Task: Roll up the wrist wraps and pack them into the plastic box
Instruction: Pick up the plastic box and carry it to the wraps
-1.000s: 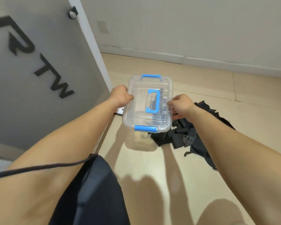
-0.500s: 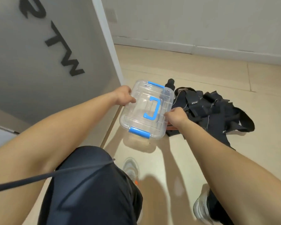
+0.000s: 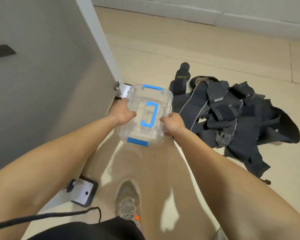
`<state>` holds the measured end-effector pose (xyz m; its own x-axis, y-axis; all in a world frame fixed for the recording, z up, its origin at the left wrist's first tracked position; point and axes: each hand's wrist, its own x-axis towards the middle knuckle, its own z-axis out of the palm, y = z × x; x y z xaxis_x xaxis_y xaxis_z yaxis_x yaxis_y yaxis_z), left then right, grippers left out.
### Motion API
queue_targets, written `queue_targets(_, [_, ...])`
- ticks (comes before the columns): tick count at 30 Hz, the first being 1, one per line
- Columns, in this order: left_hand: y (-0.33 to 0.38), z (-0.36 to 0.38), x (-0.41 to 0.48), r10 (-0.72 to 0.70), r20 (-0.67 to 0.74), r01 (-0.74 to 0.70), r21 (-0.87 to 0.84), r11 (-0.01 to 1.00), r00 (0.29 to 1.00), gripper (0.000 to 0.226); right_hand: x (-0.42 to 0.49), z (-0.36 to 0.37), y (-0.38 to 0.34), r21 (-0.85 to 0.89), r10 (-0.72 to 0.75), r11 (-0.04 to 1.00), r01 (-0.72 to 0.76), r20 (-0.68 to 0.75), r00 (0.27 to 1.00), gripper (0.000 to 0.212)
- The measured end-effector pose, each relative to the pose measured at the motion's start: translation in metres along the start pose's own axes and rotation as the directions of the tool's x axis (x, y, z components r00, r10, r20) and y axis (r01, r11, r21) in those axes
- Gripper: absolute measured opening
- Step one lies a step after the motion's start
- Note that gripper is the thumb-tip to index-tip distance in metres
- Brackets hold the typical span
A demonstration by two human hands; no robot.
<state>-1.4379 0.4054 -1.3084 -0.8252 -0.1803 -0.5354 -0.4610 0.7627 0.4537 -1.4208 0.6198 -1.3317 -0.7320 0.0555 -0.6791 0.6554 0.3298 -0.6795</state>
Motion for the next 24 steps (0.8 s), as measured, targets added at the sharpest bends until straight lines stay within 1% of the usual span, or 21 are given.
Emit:
queue_targets(2, [0.002, 0.003, 0.001, 0.015, -0.035, -0.015, 0.008, 1.0, 0.999, 0.054, 0.01, 0.003, -0.001, 0.001, -0.037, 0.999, 0.037, -0.034, 0.999, 0.028])
queue_targets(5, [0.006, 0.005, -0.002, 0.03, -0.051, -0.028, 0.04, 0.999, 0.998, 0.054, 0.01, 0.002, -0.001, 0.009, -0.035, 0.999, 0.035, -0.024, 0.999, 0.032])
queue_targets(7, [0.011, 0.003, -0.006, 0.069, -0.065, -0.06, 0.119, 0.991, 0.996, 0.056, 0.001, -0.005, 0.002, -0.056, -0.051, 0.997, 0.051, -0.011, 0.999, 0.041])
queue_targets(9, [0.02, -0.002, -0.014, 0.113, -0.076, -0.096, 0.198, 0.976, 0.991, 0.069, -0.011, -0.019, 0.005, -0.155, -0.071, 0.986, 0.068, -0.015, 0.997, 0.054])
queue_targets(11, [0.033, -0.008, -0.025, 0.152, -0.07, -0.133, 0.223, 0.966, 0.986, 0.077, -0.028, -0.036, 0.006, -0.224, -0.089, 0.971, 0.082, -0.023, 0.996, 0.055])
queue_targets(14, [0.059, -0.016, -0.048, 0.221, -0.07, -0.198, 0.243, 0.95, 0.973, 0.079, -0.056, -0.069, 0.007, -0.28, -0.107, 0.956, 0.092, -0.038, 0.993, 0.06])
queue_targets(16, [0.079, -0.021, -0.067, 0.249, -0.07, -0.222, 0.269, 0.937, 0.966, 0.077, -0.076, -0.093, 0.006, -0.322, -0.144, 0.939, 0.117, -0.062, 0.988, 0.054])
queue_targets(18, [0.1, -0.023, -0.087, 0.273, -0.075, -0.241, 0.287, 0.927, 0.959, 0.076, -0.094, -0.116, 0.005, -0.359, -0.179, 0.924, 0.134, -0.095, 0.979, 0.042])
queue_targets(21, [0.131, -0.021, -0.112, 0.324, -0.078, -0.282, 0.33, 0.901, 0.943, 0.074, -0.121, -0.147, 0.005, -0.358, -0.208, 0.922, 0.145, -0.142, 0.968, 0.044])
queue_targets(24, [0.162, -0.012, -0.134, 0.372, -0.047, -0.327, 0.387, 0.862, 0.927, 0.068, -0.141, -0.174, 0.012, -0.35, -0.207, 0.926, 0.14, -0.164, 0.964, 0.044])
